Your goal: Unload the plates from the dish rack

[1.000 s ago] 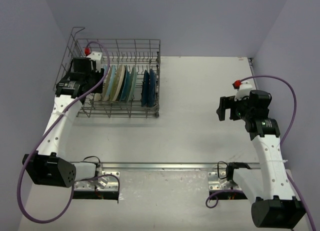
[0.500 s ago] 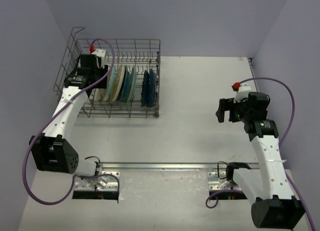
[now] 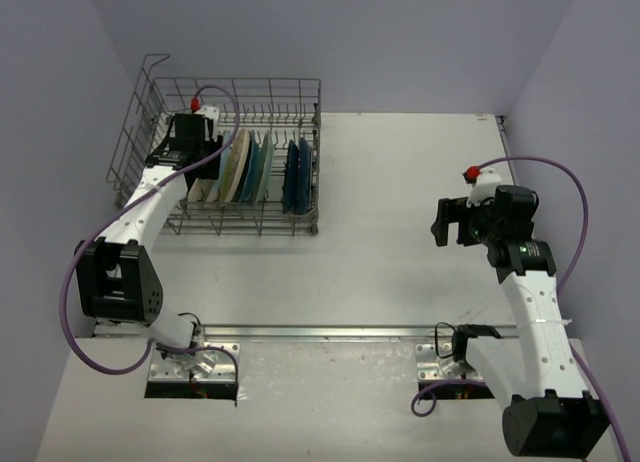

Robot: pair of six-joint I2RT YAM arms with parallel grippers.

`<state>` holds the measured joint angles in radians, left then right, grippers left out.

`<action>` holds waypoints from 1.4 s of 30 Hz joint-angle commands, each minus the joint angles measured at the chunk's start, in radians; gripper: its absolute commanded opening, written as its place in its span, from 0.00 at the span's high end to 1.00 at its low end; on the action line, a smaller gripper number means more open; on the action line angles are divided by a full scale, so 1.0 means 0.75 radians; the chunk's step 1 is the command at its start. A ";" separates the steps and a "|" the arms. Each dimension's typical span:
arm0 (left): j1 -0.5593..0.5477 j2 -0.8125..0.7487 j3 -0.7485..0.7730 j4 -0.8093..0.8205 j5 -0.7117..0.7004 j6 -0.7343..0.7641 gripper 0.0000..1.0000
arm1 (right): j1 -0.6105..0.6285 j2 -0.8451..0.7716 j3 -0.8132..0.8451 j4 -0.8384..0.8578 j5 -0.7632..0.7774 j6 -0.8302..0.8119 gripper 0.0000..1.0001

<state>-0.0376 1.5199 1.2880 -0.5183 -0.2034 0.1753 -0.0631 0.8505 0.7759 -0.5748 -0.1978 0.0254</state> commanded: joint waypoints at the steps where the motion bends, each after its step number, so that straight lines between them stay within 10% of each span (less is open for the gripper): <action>1: 0.009 0.031 -0.009 0.133 -0.027 0.011 0.59 | -0.002 -0.008 -0.023 0.067 -0.002 0.010 0.01; 18: 0.009 0.088 0.016 0.134 0.062 -0.029 1.00 | -0.002 0.019 0.001 0.038 -0.045 0.035 0.01; 42: 0.009 -0.047 0.245 0.045 0.124 0.008 1.00 | -0.002 0.001 0.042 -0.005 -0.132 0.078 0.01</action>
<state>-0.0242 1.5817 1.3719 -0.5670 -0.1546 0.1743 -0.0631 0.8518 0.7585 -0.5894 -0.2605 0.0597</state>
